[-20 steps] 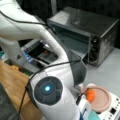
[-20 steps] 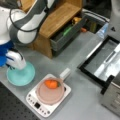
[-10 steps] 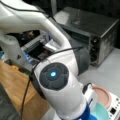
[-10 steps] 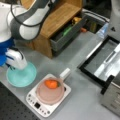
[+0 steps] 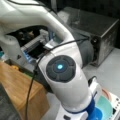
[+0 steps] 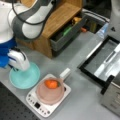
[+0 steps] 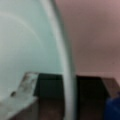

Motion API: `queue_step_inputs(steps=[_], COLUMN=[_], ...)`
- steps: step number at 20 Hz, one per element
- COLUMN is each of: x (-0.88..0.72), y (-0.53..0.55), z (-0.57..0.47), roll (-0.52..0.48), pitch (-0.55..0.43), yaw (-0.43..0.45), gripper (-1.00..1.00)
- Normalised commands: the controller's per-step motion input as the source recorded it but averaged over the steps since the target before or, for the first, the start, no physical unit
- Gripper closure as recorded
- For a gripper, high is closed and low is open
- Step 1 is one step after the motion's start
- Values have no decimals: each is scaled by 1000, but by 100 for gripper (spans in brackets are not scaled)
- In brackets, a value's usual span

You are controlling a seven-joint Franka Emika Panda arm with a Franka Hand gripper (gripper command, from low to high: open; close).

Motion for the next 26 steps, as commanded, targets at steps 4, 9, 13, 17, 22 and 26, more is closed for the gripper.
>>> queue_step_inputs(steps=[4, 9, 13, 17, 22, 26], x=[-247, -315, -379, -519, -658, -581], y=[505, 346, 232, 235, 320, 313], z=[-14, -64, -105, -148, -163, -136], roll=[-173, -202, -220, -284, -389, -398], pitch=[38, -29, -80, -107, -104, -152], yaw=[-52, -35, -64, -129, -189, -154], gripper=[100, 100, 100, 100, 100, 100])
